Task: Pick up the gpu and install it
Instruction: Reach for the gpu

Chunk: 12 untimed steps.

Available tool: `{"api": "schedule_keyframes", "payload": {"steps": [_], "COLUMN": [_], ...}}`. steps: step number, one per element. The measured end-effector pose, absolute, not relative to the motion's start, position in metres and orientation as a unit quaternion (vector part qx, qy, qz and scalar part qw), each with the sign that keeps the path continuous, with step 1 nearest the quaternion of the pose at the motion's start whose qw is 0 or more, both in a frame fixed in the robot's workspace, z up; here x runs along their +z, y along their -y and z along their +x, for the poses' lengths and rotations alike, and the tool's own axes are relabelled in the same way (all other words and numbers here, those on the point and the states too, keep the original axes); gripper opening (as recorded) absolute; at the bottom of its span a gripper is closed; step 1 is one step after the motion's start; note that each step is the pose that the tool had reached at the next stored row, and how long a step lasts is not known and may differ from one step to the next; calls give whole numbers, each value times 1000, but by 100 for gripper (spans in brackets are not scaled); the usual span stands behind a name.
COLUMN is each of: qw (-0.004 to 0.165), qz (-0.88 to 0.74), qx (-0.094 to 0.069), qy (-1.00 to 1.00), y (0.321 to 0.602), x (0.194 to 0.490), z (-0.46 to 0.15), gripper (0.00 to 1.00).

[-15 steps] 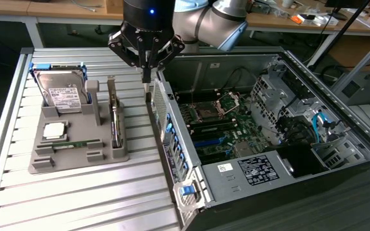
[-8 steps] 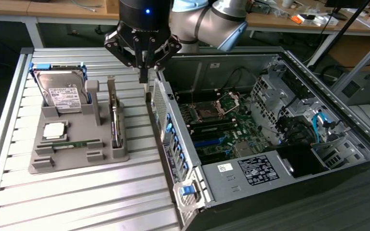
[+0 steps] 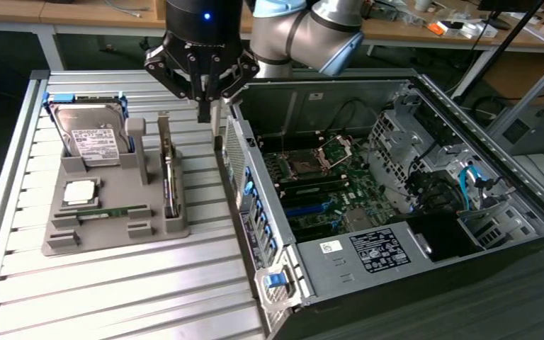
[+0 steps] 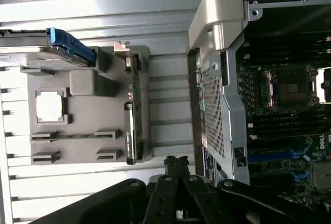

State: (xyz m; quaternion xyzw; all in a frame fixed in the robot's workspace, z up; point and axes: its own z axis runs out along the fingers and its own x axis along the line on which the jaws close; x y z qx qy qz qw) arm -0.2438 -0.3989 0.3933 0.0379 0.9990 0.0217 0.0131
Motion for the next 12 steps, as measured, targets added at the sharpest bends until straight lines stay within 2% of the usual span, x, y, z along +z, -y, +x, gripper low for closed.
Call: {"api": "schedule_keyframes", "payload": {"steps": [12], "qw": [13], "qz": [38], "qx": [22], "qy": [-999], "y": [399], "x": [393], "z": [-256], "gripper": [11]}}
